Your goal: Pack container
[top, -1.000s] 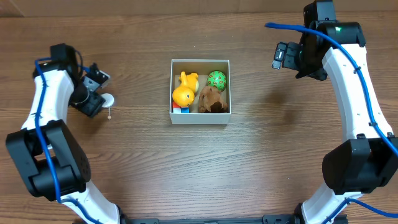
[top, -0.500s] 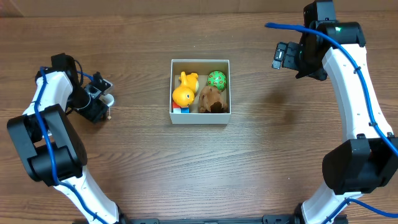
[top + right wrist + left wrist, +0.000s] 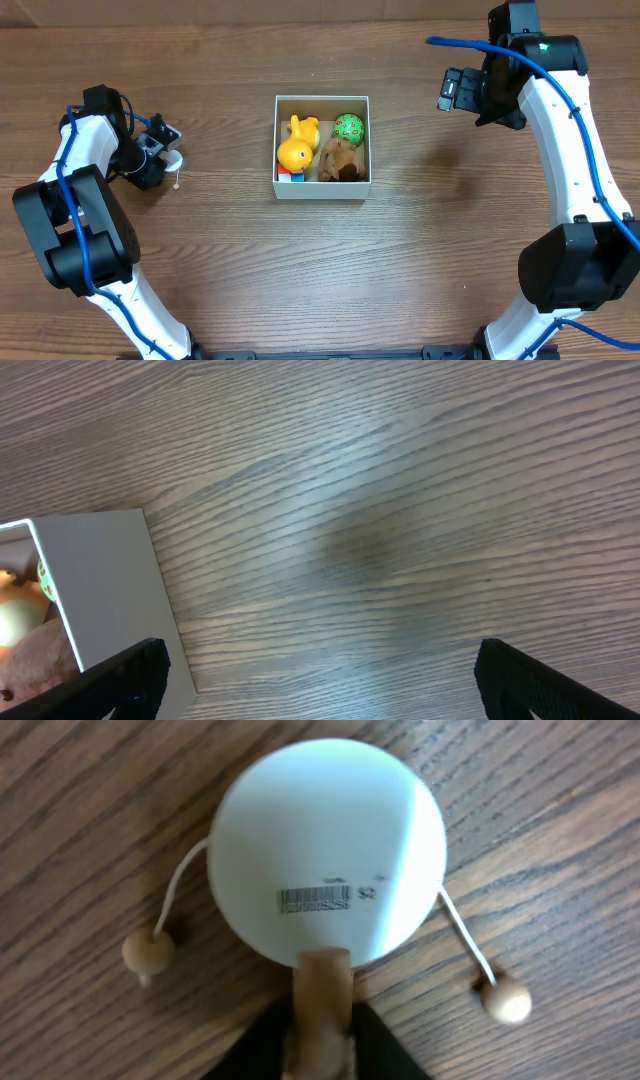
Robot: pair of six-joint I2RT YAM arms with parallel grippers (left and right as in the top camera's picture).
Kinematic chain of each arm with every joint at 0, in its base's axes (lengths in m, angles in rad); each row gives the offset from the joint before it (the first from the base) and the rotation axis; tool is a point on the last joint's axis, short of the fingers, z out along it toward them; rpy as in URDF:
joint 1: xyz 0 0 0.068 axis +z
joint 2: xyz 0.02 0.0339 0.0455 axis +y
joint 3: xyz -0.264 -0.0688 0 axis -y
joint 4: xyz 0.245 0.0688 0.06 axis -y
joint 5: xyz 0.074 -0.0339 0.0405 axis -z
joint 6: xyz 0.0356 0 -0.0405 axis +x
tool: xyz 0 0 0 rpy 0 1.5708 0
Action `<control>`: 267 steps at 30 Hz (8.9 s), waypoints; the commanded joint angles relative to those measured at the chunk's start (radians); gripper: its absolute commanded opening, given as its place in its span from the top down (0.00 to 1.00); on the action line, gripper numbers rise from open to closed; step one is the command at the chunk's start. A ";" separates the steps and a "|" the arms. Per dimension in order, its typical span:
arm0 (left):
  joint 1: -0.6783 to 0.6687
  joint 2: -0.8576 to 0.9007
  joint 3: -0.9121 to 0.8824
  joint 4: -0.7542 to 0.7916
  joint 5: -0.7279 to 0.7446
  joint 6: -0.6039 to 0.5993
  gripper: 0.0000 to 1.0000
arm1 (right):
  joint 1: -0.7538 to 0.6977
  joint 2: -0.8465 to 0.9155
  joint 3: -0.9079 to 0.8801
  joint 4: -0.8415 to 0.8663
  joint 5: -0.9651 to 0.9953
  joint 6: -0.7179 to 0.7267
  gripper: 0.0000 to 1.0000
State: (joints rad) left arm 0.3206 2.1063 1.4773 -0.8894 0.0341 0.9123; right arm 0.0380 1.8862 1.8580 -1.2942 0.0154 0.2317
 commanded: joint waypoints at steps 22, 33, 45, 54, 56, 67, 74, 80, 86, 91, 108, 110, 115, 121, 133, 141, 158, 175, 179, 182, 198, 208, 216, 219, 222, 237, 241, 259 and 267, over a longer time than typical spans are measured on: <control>-0.189 0.025 0.304 -0.167 0.014 -0.229 0.96 | -0.006 -0.023 0.014 0.002 0.009 0.005 0.00; -0.434 0.025 0.658 -0.269 0.033 -0.619 0.96 | -0.006 -0.024 0.014 0.002 0.009 0.005 0.00; -0.721 0.026 0.721 -0.262 0.071 -0.888 0.96 | -0.006 -0.024 0.014 0.002 0.009 0.005 0.00; -0.786 0.026 0.717 -0.327 0.071 -1.116 0.94 | -0.006 -0.024 0.014 0.002 0.009 0.005 0.00; -0.786 0.026 0.717 -0.331 0.071 -1.119 0.89 | -0.006 -0.024 0.014 0.002 0.009 0.005 0.00; -0.786 0.026 0.717 -0.330 0.149 -1.118 0.58 | -0.006 -0.024 0.014 0.002 0.009 0.005 0.00; -0.764 0.025 0.731 -0.400 0.143 -1.121 0.64 | -0.005 -0.023 0.014 0.002 0.009 0.005 0.00; -0.765 0.026 0.721 -0.560 0.088 -1.126 0.63 | -0.006 -0.024 0.014 0.002 0.009 0.005 0.00; -0.763 0.026 0.698 -0.602 -0.071 -1.183 0.77 | -0.006 -0.024 0.014 0.002 0.009 0.005 0.00; -0.764 0.026 0.679 -0.595 -0.069 -1.213 0.96 | -0.006 -0.024 0.014 0.002 0.009 0.005 0.00; -0.769 0.026 0.429 -0.397 -0.111 -1.339 0.96 | -0.006 -0.024 0.014 0.002 0.009 0.005 0.00; -0.775 0.026 0.427 -0.373 -0.059 -1.338 0.96 | -0.006 -0.024 0.014 0.002 0.009 0.005 0.00; -0.799 0.026 0.427 -0.317 0.020 -1.327 0.96 | -0.006 -0.024 0.014 0.002 0.009 0.005 0.00; -0.814 0.026 0.427 -0.262 0.045 -1.305 0.95 | -0.006 -0.024 0.014 0.002 0.009 0.005 0.00; -0.815 0.026 0.356 -0.248 0.033 -1.296 0.89 | -0.006 -0.023 0.014 0.002 0.009 0.005 0.00; -0.811 0.025 0.323 -0.235 0.032 -1.274 0.91 | -0.006 -0.024 0.014 0.002 0.009 0.005 0.00; -0.688 0.025 0.808 -0.432 -0.019 -1.222 0.79 | -0.006 -0.024 0.014 0.002 0.009 0.005 0.00; -0.257 0.025 0.882 -0.457 0.014 -1.223 0.00 | -0.006 -0.024 0.014 0.002 0.009 0.005 0.00; -0.235 0.025 0.882 -0.468 0.014 -1.223 0.00 | -0.006 -0.024 0.014 0.002 0.009 0.005 0.00; -0.235 0.025 0.882 -0.468 0.014 -1.223 0.00 | -0.006 -0.024 0.014 0.002 0.009 0.005 0.00; -0.235 0.025 0.882 -0.468 0.014 -1.223 0.00 | -0.004 -0.126 0.014 0.003 0.009 0.005 0.00; -0.236 0.025 0.882 -0.468 0.014 -1.223 0.00 | 0.045 -0.662 0.010 0.228 -0.006 0.004 0.00; -0.236 0.025 0.882 -0.468 0.014 -1.223 0.00 | 0.087 -1.112 -0.335 0.699 -0.036 0.003 0.00; -0.236 0.025 0.882 -0.468 0.014 -1.223 0.00 | 0.084 -1.289 -0.592 0.887 -0.036 -0.035 0.00; -0.236 0.025 0.882 -0.468 0.014 -1.223 0.00 | 0.082 -1.451 -0.864 1.050 -0.036 -0.081 0.00; -0.236 0.025 0.882 -0.468 0.014 -1.223 0.00 | 0.039 -1.798 -1.624 1.395 -0.032 -0.075 0.00; -0.236 0.025 0.882 -0.468 0.014 -1.223 0.00 | 0.038 -1.862 -1.691 1.395 -0.031 -0.075 0.00; -0.236 0.025 0.882 -0.468 0.014 -1.223 0.00 | 0.037 -1.883 -1.829 1.307 -0.033 -0.003 0.00; -0.236 0.025 0.882 -0.468 0.014 -1.223 0.00 | 0.037 -1.883 -1.850 1.236 -0.044 -0.035 0.00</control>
State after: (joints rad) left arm 0.0830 2.1323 2.3360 -1.3582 0.0341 -0.3145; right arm 0.0792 0.0147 0.0185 -0.0406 -0.0223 0.2157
